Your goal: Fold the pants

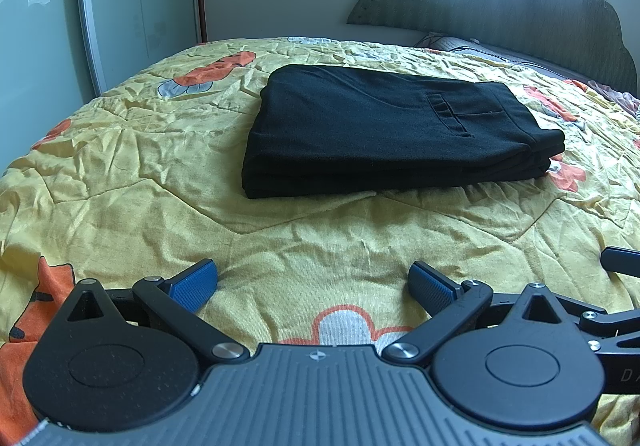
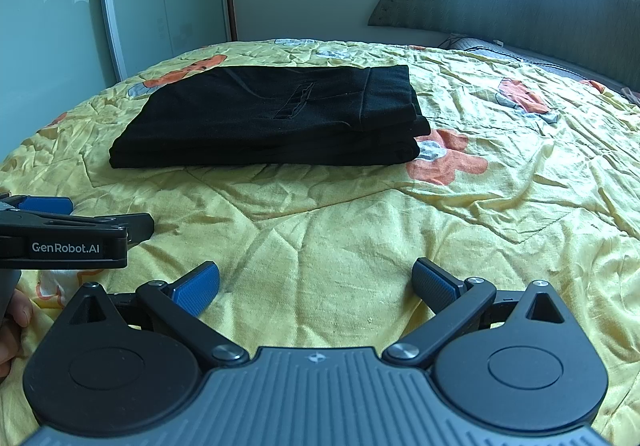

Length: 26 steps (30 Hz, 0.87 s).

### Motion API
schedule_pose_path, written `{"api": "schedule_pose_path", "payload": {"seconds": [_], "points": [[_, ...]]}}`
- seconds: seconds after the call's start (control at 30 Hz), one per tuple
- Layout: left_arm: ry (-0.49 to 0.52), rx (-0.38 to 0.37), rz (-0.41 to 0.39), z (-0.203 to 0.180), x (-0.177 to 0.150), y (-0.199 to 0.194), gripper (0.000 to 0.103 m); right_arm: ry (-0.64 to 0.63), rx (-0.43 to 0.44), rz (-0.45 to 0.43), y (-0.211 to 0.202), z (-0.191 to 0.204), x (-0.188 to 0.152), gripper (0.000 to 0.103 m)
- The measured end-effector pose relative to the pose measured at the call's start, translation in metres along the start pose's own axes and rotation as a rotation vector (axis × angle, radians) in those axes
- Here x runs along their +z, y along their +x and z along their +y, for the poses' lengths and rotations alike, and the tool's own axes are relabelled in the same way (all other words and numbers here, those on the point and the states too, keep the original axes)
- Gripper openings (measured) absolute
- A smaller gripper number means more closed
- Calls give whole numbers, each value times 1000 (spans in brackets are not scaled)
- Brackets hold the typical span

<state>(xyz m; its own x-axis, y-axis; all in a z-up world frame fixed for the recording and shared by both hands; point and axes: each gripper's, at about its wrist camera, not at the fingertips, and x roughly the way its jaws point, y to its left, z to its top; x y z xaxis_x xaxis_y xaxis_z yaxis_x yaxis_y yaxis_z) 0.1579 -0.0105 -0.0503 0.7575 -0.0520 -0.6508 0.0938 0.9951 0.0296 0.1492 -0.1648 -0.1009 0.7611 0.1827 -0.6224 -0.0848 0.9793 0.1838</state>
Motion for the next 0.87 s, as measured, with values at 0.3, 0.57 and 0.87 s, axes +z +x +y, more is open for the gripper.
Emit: {"api": "schedule_pose_path", "payload": {"seconds": [0.3, 0.57, 0.87], "points": [[0, 0, 0, 0, 0, 0, 103, 18, 10, -6, -1, -1, 1, 103], [-1, 0, 0, 0, 0, 0, 103, 37, 20, -13, -2, -3, 1, 103], [-4, -11, -2, 1, 0, -1, 103, 14, 1, -4, -1, 0, 0, 103]]}}
